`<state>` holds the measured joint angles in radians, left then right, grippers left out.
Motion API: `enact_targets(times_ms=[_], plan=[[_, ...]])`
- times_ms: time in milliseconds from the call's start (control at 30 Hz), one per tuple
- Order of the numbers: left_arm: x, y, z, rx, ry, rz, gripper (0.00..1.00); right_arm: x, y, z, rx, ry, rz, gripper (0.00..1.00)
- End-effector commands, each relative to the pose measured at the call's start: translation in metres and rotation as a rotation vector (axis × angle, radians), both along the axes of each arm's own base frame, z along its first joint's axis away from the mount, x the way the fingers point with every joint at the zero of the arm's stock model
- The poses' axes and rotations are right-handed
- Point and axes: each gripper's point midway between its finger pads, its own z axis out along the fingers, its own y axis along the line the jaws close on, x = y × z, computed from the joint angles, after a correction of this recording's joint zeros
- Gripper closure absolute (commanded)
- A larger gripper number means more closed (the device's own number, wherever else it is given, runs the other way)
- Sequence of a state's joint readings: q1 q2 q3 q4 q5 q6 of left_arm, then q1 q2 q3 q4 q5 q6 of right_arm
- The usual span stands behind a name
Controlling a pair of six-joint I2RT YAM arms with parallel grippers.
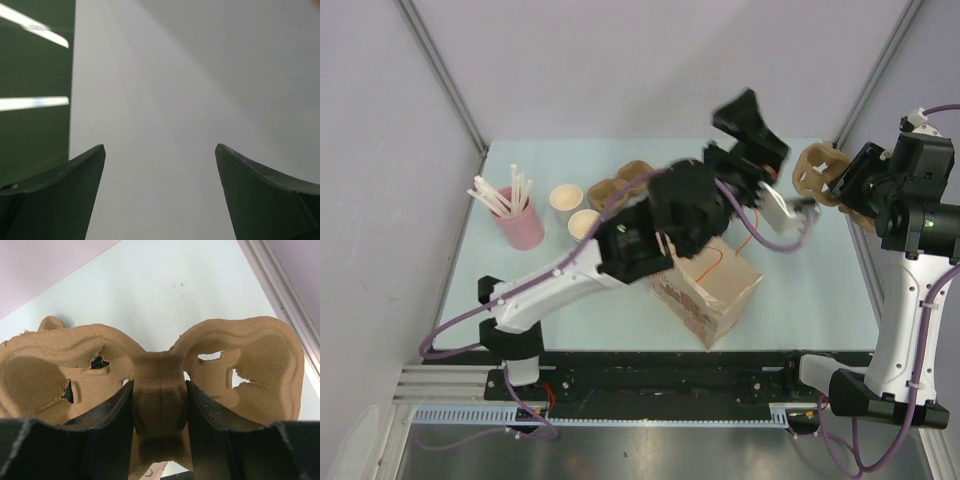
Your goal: Pack the takeout coffee
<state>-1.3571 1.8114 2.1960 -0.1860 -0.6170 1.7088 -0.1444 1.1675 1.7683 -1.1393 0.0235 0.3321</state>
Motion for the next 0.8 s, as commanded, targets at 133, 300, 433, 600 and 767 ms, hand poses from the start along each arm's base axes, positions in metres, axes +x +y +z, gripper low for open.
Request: enact_targets(times_ms=[133, 300, 433, 600, 767], plan=[[0.064, 0.097, -0.127, 0.145, 0.681, 0.041, 0.09, 0.001, 0.027, 0.019, -0.004, -0.083, 0.203, 0.7], [0.025, 0.086, -0.142, 0.085, 0.97, -0.305, 0.11, 0.0, 0.032, 0.015, 0.001, -0.082, 0.228, 0.69], [0.023, 0.085, -0.177, 0.137, 1.089, -0.361, 0.09, -0.004, 0.037, 0.012, 0.009, -0.088, 0.249, 0.68], [0.028, 0.064, -0.213, 0.174, 1.2, -0.403, 0.09, -0.01, 0.039, 0.003, 0.012, -0.073, 0.256, 0.68], [0.043, 0.047, -0.24, 0.209, 1.238, -0.39, 0.09, -0.016, 0.04, -0.001, 0.012, -0.067, 0.259, 0.67]])
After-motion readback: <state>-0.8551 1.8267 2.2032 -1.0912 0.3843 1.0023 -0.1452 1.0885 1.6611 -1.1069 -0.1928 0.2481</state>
